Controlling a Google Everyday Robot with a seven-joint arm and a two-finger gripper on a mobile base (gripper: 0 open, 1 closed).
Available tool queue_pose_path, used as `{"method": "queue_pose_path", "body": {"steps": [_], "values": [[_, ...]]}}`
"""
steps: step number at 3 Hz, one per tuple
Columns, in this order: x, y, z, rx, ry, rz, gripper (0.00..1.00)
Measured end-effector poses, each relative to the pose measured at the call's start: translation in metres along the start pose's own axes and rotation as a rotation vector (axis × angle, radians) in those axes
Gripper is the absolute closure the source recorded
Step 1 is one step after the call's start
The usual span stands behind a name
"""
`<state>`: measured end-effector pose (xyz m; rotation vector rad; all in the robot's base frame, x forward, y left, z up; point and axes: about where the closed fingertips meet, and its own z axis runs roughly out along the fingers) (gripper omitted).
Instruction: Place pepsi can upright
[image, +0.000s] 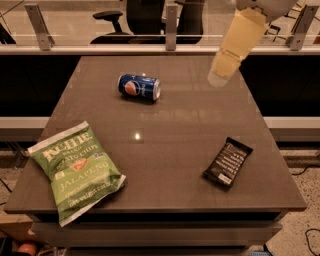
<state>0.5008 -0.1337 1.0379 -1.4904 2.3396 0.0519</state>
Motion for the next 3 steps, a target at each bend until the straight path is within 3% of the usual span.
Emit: {"method": "queue_pose_path", "body": {"steps": [1, 3], "values": [[-0.026, -0.010, 0.012, -0.001, 0.013, 0.011, 0.00], [-0.084, -0.026, 0.077, -0.038, 0.081, -0.025, 0.00]]}}
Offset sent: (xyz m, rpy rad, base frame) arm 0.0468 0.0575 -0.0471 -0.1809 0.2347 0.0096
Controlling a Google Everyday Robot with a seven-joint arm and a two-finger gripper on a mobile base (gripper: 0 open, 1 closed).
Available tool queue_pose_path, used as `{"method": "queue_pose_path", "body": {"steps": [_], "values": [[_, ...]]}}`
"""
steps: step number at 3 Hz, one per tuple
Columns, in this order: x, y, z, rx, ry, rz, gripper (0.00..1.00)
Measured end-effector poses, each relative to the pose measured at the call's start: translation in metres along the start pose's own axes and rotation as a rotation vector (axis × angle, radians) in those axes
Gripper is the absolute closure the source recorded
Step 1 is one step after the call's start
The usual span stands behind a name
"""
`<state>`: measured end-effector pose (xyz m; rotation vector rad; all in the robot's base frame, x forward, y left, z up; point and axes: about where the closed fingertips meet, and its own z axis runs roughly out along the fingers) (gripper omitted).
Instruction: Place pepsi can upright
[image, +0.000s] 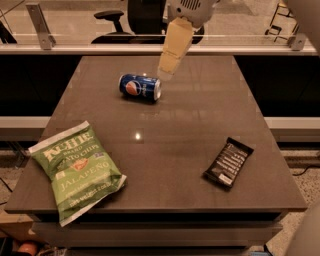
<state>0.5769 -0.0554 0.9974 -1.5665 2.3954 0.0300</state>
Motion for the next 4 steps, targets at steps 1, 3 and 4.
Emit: {"method": "queue_pose_path", "body": {"steps": [1, 3, 4], "values": [[-0.023, -0.006, 0.019, -0.009, 0.018, -0.022, 0.00], [-0.045, -0.011, 0.050, -0.053, 0.035, -0.039, 0.00], [-0.049, -0.005, 0.068, -0.103, 0.032, -0.060, 0.00]]}}
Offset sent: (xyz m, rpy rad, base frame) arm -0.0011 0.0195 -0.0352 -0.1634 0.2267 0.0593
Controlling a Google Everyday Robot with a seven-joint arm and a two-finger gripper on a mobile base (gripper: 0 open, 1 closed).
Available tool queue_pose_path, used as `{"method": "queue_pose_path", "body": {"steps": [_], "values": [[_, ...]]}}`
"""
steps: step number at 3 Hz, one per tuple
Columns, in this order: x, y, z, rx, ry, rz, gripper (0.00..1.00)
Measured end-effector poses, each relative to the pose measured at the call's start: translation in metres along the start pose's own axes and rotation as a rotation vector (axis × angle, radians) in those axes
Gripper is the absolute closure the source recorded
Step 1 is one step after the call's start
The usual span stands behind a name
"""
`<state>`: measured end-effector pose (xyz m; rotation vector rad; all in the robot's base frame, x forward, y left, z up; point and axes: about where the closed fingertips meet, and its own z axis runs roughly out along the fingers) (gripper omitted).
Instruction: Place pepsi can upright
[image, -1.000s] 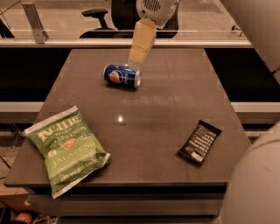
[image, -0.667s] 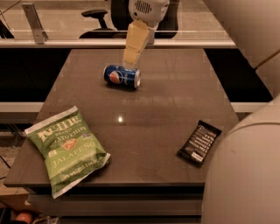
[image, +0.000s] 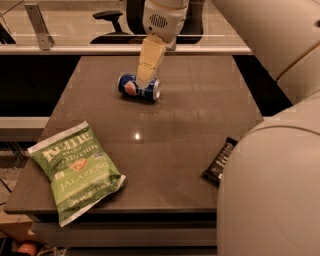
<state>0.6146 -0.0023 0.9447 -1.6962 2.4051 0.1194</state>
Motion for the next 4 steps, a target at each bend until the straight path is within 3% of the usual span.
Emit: {"method": "queue_pose_path", "body": {"steps": [1, 2, 4], "values": [[-0.014, 0.012, 0.024, -0.041, -0.012, -0.051, 0.00], [-0.014, 0.012, 0.025, -0.039, -0.012, -0.052, 0.00], [-0.039, -0.017, 0.038, -0.009, -0.007, -0.059, 0.00]]}}
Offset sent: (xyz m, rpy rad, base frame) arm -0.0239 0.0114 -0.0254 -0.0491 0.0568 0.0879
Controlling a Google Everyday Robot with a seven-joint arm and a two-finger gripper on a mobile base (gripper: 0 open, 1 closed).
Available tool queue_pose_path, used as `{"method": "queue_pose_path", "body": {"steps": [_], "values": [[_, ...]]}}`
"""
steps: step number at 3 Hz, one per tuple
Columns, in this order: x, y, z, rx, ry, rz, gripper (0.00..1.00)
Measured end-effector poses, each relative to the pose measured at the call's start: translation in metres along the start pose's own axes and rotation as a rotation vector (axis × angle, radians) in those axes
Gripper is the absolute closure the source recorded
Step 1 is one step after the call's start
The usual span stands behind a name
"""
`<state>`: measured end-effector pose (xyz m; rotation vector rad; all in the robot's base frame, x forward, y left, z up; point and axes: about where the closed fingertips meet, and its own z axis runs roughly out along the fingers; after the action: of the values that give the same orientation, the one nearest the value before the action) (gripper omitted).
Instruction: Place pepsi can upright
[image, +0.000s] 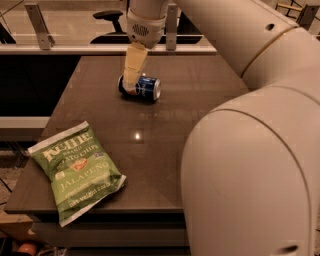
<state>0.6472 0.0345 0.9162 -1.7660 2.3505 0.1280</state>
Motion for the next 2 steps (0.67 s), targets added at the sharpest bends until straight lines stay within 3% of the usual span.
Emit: {"method": "queue_pose_path", "body": {"steps": [2], "values": [[-0.006, -0.010, 0.023, -0.013, 0.035, 0.013, 0.00]]}}
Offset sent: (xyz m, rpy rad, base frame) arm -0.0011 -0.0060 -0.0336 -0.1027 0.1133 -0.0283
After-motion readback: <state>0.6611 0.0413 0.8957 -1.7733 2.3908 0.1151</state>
